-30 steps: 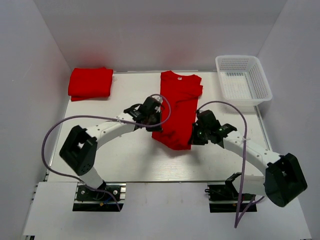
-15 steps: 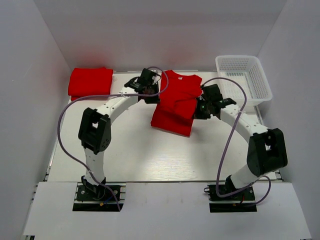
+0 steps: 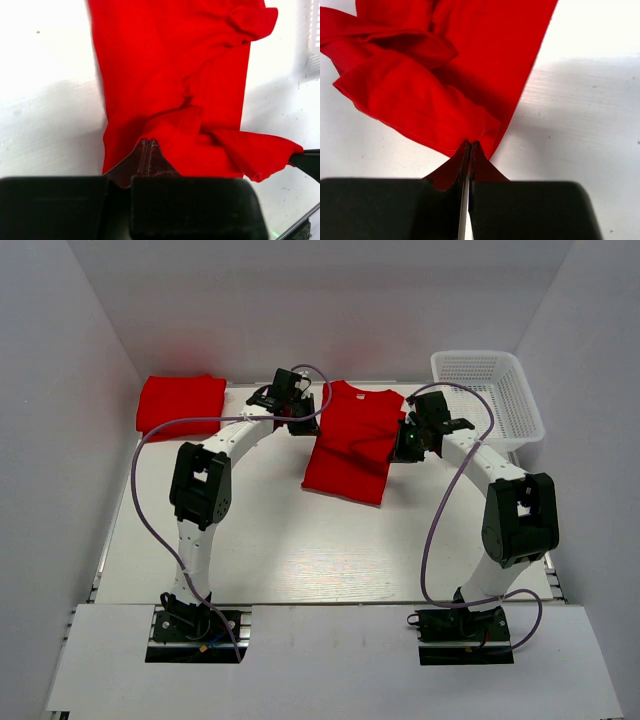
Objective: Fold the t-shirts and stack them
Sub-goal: Fold the folded rectangular tshirt in 1/3 of the way, then grab one side of the 2/3 rectangular tshirt with both arms, then fold the long partially folded tshirt into a neat square, then put the neatly folded tshirt into the corner of the board with the left arm
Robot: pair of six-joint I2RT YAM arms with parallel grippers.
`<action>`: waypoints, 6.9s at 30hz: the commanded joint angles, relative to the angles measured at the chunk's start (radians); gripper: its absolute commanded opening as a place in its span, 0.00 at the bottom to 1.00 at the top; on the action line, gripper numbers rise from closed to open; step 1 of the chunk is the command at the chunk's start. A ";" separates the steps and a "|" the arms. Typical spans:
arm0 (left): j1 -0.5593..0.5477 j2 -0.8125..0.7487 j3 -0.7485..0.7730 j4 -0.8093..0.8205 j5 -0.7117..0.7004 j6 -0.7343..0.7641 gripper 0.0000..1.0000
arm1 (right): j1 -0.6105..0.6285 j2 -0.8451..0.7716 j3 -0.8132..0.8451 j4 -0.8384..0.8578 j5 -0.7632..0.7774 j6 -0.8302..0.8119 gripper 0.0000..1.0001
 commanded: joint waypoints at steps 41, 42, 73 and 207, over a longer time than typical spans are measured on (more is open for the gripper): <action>0.022 0.013 -0.018 0.046 0.123 0.202 1.00 | -0.079 0.049 -0.046 0.196 -0.413 -0.084 0.90; 0.022 0.025 0.001 0.037 0.096 0.221 1.00 | -0.079 0.048 -0.047 0.199 -0.412 -0.087 0.90; 0.013 -0.148 -0.160 0.003 -0.118 0.181 1.00 | -0.022 -0.089 -0.196 0.088 -0.249 -0.090 0.90; -0.004 0.206 0.212 -0.070 0.165 0.346 1.00 | -0.172 -0.175 0.008 0.128 -0.291 -0.115 0.90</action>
